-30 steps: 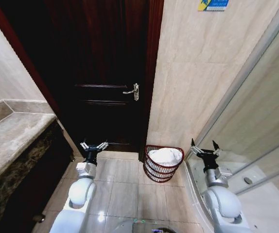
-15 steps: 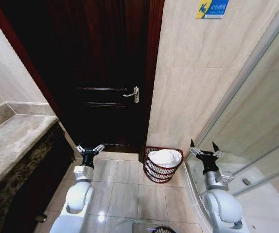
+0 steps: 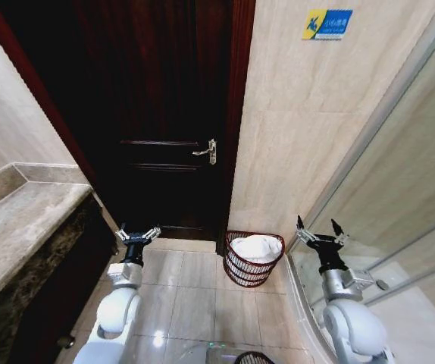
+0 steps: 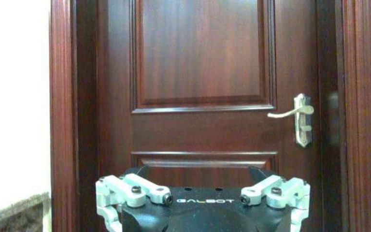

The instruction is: Discard the used towel into the hamper.

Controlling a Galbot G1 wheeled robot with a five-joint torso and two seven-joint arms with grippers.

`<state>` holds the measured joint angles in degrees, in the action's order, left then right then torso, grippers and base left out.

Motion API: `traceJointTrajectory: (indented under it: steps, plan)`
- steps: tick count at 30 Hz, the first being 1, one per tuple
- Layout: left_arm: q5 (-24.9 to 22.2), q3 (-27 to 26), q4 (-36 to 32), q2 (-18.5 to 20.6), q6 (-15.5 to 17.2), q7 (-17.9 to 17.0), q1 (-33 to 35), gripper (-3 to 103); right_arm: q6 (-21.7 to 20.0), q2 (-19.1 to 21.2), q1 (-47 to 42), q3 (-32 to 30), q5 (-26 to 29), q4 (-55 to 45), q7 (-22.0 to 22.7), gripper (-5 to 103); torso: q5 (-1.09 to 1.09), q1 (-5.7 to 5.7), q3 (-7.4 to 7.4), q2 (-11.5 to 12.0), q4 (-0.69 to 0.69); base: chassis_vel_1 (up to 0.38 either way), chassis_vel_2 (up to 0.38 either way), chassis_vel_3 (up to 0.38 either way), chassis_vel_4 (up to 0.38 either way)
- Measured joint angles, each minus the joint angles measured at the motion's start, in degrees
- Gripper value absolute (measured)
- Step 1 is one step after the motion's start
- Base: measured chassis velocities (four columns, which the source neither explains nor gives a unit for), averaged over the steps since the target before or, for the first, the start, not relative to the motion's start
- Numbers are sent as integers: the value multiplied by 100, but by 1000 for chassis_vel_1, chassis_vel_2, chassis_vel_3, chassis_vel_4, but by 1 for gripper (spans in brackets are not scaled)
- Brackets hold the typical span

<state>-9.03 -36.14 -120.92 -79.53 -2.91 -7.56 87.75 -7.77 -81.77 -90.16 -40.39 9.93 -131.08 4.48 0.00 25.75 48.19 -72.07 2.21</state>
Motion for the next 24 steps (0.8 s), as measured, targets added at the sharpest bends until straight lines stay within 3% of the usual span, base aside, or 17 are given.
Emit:
traceJointTrajectory:
  steps: [24]
  plan:
    - [91,-22,-240,3,-2,58,195,100,-58,93,-23,-9,70,-174,54,100,0,349,405,-755,0,0,0,0,0]
